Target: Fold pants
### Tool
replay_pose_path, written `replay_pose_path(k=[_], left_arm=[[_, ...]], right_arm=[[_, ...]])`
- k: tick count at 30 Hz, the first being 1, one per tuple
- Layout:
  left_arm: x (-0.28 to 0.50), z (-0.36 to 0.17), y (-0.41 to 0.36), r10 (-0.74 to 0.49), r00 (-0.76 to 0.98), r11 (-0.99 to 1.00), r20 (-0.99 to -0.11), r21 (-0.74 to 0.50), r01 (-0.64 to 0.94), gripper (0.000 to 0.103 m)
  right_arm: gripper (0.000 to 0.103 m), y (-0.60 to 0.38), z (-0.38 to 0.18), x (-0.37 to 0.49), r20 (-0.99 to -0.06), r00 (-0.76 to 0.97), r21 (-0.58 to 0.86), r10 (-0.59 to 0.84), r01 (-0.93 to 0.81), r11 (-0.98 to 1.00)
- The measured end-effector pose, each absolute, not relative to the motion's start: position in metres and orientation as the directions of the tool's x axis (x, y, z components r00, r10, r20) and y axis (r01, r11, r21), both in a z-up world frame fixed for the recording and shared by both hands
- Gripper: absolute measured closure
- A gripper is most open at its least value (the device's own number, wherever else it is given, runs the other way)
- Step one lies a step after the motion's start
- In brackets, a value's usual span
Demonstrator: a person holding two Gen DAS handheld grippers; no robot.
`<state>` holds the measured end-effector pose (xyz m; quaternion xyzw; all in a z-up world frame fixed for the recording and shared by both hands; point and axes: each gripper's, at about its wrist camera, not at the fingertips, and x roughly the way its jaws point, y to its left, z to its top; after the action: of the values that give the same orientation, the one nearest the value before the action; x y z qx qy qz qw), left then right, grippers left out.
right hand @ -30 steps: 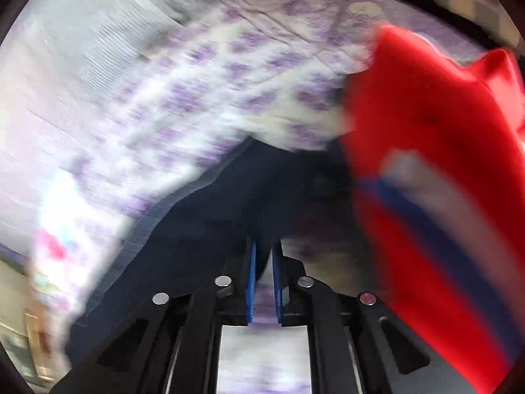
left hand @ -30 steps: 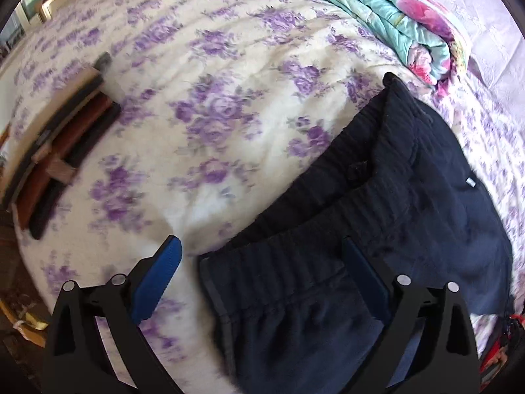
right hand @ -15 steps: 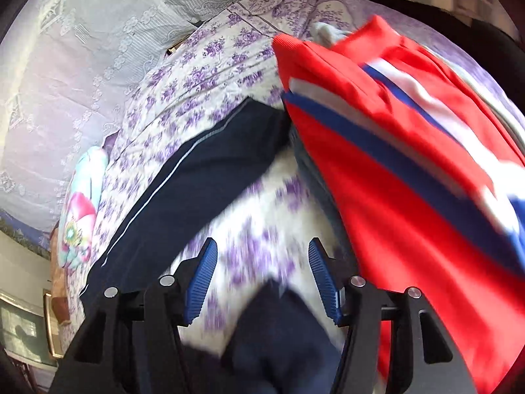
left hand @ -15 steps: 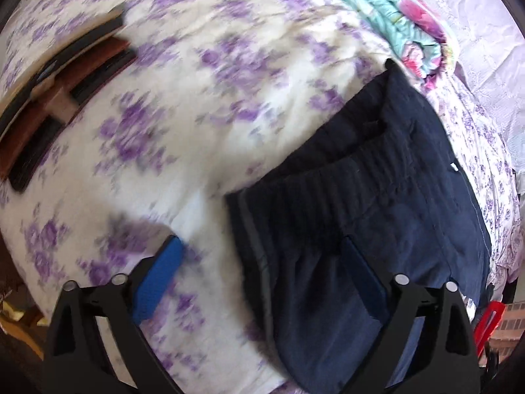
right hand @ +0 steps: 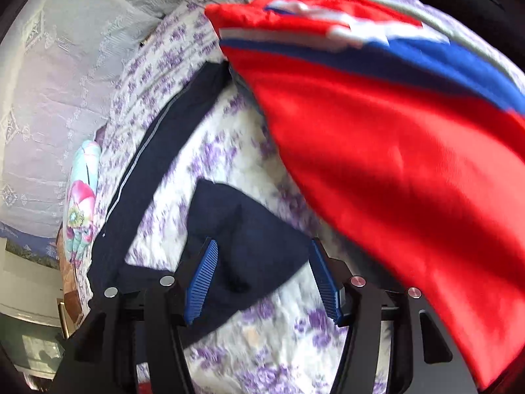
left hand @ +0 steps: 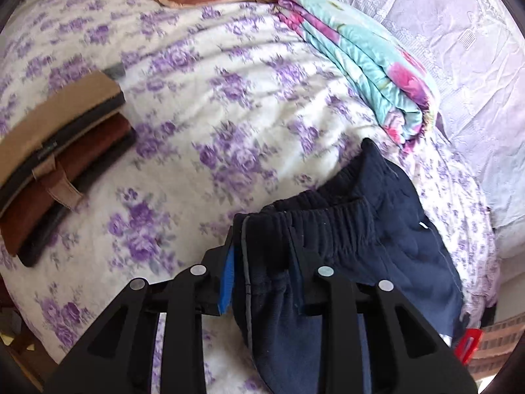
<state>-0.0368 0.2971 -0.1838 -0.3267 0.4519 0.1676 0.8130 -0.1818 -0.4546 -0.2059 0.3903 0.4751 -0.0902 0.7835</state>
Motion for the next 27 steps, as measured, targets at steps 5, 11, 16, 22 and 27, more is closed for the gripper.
replay_pose_path(k=[5, 11, 16, 22, 27], left_arm=[[-0.037, -0.192, 0.277, 0.087, 0.485, 0.789, -0.870, -0.236, -0.567, 0.067], [-0.046, -0.207, 0.294, 0.006, 0.485, 0.715, -0.875, -0.335, -0.613, 0.059], [-0.052, -0.200, 0.301, 0.031, 0.477, 0.699, -0.878, -0.322, -0.639, 0.059], [-0.047, -0.203, 0.304, 0.020, 0.455, 0.667, -0.890, -0.327, -0.670, 0.060], [-0.062, -0.191, 0.299, 0.036, 0.446, 0.708, -0.894, -0.292, -0.643, 0.048]], right_arm=[[0.045, -0.442, -0.235, -0.192, -0.756, 0.559, 0.642, 0.340, 0.535, 0.550], [0.092, -0.439, -0.219, -0.188, -0.697, 0.649, 0.697, 0.306, 0.511, 0.504], [0.093, -0.455, -0.154, -0.175, -0.638, 0.698, 0.739, 0.325, 0.437, 0.513], [0.033, -0.458, -0.134, -0.036, -0.763, 0.616, 0.535, 0.195, 0.432, 0.726], [0.034, -0.467, -0.146, -0.059, -0.727, 0.655, 0.577, 0.205, 0.421, 0.700]])
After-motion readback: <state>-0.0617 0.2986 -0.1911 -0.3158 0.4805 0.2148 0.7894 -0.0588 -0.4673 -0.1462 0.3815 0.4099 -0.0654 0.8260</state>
